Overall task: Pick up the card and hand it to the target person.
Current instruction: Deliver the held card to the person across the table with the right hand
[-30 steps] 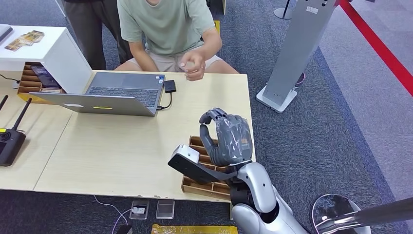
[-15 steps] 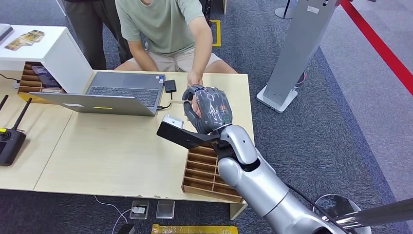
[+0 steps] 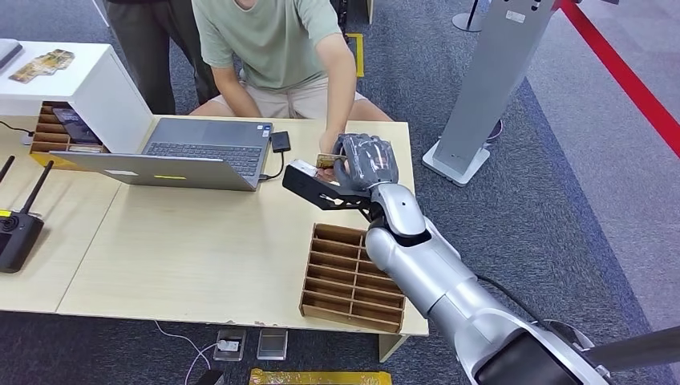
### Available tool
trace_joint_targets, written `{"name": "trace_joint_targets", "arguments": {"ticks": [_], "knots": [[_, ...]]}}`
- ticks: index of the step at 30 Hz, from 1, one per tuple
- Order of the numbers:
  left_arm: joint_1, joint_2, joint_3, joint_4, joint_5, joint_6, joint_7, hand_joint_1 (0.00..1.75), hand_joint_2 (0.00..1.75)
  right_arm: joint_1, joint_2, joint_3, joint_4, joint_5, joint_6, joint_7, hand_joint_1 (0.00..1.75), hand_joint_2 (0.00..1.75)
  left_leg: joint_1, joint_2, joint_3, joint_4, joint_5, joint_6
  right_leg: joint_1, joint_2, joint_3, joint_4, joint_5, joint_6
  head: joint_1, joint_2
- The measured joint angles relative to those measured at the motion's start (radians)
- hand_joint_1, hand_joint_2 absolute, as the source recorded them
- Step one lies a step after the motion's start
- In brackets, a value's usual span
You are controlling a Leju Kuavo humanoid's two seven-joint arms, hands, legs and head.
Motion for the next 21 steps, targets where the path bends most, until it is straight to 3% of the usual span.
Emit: {"name": "trace_joint_targets", "arguments": {"ticks": [3,11,21], "knots": [[0.000,0.001,-0.007,0.000,-0.005,-0.008,0.008,0.00,0.00,-0.012,0.001,0.001,0.045,0.010,-0.006,0.007,0.00,1.75,0.000,0.000,0.000,0.000,0.000,0.000,0.000,0.000,0.000,0.000,0.000,0.000,0.000,0.000],[0.000,0.003,-0.020,0.000,-0.012,0.012,-0.030,0.00,0.00,-0.044,0.001,0.003,0.110,0.018,-0.041,0.006,0.00,1.75,0.000,0.001,0.000,0.000,0.000,0.000,0.000,0.000,0.000,0.000,0.000,0.000,-0.001,0.000],[0.001,0.003,-0.021,0.000,0.030,0.024,-0.016,0.00,0.00,-0.118,0.010,0.003,0.083,-0.002,-0.133,-0.035,0.00,1.75,0.000,0.001,0.000,0.000,0.000,0.000,0.000,0.000,0.000,0.000,0.000,0.000,0.000,0.000]]}}
